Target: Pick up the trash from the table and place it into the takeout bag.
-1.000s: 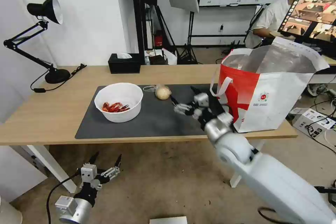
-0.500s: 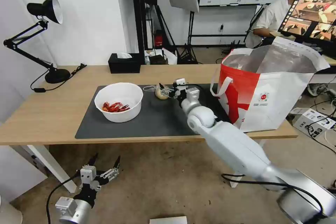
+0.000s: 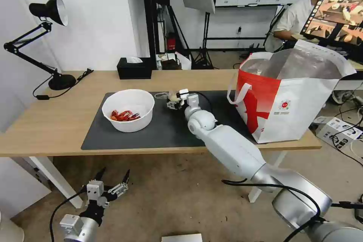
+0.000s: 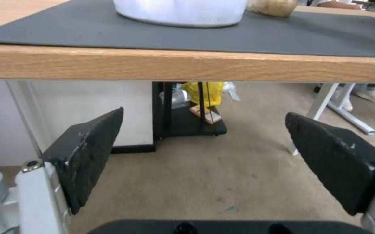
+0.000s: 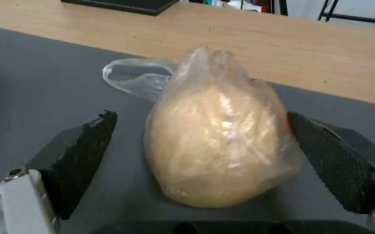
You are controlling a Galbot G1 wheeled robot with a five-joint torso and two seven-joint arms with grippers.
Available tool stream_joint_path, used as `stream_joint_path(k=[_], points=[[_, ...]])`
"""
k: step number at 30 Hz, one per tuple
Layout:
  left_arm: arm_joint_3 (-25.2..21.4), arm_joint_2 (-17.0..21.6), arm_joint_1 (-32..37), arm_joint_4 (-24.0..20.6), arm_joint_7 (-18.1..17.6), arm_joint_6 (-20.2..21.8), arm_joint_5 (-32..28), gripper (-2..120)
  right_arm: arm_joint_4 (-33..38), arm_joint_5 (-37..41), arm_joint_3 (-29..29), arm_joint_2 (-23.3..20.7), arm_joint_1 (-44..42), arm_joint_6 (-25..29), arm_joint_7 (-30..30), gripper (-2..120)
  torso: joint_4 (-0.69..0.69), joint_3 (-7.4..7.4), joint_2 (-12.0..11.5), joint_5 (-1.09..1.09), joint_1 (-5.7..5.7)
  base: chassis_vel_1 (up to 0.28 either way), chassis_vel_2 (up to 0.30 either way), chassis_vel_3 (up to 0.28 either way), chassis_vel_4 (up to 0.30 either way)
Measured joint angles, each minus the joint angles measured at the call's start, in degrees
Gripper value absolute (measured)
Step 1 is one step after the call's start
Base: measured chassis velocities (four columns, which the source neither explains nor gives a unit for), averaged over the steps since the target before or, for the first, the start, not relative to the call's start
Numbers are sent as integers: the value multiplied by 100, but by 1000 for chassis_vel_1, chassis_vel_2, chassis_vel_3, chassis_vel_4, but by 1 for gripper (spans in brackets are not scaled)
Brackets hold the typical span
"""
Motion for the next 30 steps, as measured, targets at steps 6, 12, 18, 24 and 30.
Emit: stream_joint_path(k=[6,12,18,24,30], points=[[-26,5,36,-23,2,-6,-3,100,-42,-97,22,63,-5,-1,115,100,0,0,0,0,0,0,0,0,0],[-26,12,53,-40,7,-16,-3,100,-179,-101,51,78,27,13,76,100,-1,0,0,1,0,0,0,0,0],[-27,25,54,-40,11,-23,-3,100,-324,-101,81,142,78,22,-21,100,0,0,0,1,0,0,0,0,0],[-72,36,54,-37,18,-30,-31,100,-484,-110,81,205,120,11,-63,86,-1,0,0,1,0,0,0,0,0],[-69,8,50,-17,36,-52,-34,100,-507,-111,79,229,95,-77,-38,61,0,0,0,1,0,0,0,0,0]])
